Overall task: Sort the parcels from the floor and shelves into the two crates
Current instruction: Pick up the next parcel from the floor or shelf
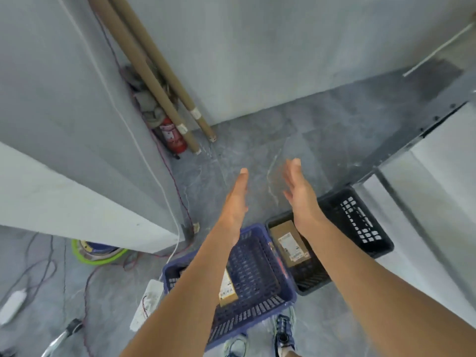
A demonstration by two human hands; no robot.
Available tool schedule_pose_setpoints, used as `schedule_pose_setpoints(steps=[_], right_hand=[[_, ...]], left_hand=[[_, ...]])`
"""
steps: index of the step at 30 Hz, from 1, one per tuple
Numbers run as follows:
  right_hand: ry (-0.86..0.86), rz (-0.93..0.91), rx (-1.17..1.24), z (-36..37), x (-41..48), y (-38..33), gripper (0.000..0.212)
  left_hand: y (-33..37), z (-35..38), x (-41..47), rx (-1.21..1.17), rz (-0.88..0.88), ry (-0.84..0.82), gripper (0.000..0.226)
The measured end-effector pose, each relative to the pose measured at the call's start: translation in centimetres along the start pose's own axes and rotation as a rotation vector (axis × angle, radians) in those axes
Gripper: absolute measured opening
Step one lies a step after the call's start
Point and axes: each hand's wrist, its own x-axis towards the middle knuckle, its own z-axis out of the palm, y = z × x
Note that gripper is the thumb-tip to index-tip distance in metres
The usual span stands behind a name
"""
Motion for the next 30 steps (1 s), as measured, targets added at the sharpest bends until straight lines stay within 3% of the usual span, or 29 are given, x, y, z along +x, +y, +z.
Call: schedule_pose_setpoints(steps=[4,9,13,16,21,27,30], right_hand=[[0.117,-0.127,0.091,-3.3,-5.9,-7.3,0.072],[0.273,-0.273,0.191,-7.1,-15.0,-14.3,0.034],[0.438,-0.394,0.197,-10.6,-21.3,-17.2,0.042],[0.562,-0.447,0.18,-13.9,-25.8,-17.7,0.04],[0.738,-0.506,0.23,-19.5,-33.6,-17.7,0.086],[0.979,-0.572,0.329,-27.0,-43.4,-15.7,0.07],[1.095,-0.598,0.36,-30.6,-48.9,-13.4,0.068]], left_hand=[[6.6,3.9,-5.1,0.062,0.127,-0.157,0.069],[12.3,9.0,-11.5,0.141,0.251,-0.346,0.075],[14.7,14.3,-16.4,0.174,0.349,-0.54,0.066],[15.0,18.4,-20.2,0.213,0.379,-0.683,0.061],[14.1,24.9,-27.0,0.3,0.427,-0.884,0.067],[10.7,32.8,-36.4,0.387,0.429,-1.119,0.056],[7.5,36.7,-41.4,0.429,0.422,-1.224,0.064]])
